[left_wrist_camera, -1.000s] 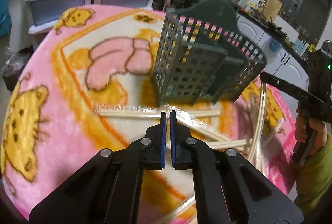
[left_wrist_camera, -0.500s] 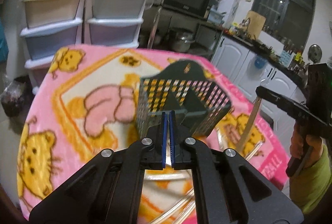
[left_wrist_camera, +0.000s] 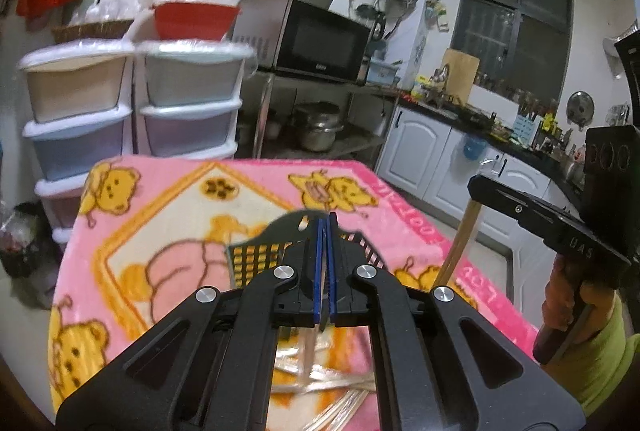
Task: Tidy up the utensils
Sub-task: 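Lift the left tool's chopsticks into the green caddy while the right tool inserts its pair too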
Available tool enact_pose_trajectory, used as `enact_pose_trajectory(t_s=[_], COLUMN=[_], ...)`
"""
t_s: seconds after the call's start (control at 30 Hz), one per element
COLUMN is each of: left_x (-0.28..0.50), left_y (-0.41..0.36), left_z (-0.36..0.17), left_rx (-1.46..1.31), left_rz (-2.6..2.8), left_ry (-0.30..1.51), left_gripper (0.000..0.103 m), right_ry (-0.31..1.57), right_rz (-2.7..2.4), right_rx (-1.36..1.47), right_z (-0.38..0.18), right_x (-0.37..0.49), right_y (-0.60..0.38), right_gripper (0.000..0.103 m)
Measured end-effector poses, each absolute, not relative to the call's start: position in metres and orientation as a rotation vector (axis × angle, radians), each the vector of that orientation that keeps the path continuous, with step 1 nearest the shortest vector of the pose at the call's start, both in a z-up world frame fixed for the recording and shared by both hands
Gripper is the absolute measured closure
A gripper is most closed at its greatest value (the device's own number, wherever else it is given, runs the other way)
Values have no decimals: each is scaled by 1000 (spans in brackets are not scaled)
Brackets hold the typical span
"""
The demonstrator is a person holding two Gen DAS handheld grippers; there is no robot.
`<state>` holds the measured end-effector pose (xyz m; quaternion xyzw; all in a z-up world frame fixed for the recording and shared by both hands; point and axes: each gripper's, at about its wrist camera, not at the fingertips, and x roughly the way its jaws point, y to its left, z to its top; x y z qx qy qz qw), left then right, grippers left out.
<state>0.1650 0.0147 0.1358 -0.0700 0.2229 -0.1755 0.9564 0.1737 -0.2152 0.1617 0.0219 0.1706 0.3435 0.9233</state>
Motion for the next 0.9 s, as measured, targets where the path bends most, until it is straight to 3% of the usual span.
enact_pose_trajectory(t_s=[0.6,0.9], left_x=[180,199], left_y=[19,21], left_z=[218,210], left_rx=[-131,-80], left_rz=[-295,-219], left_ry=[261,254], left_gripper=[102,102], right_ry=[179,143], right_rz=[649,594], right_rx=[77,89], right_z=[217,215], right_x=[195,217], right_y=[-214,-214], right_gripper=[98,98])
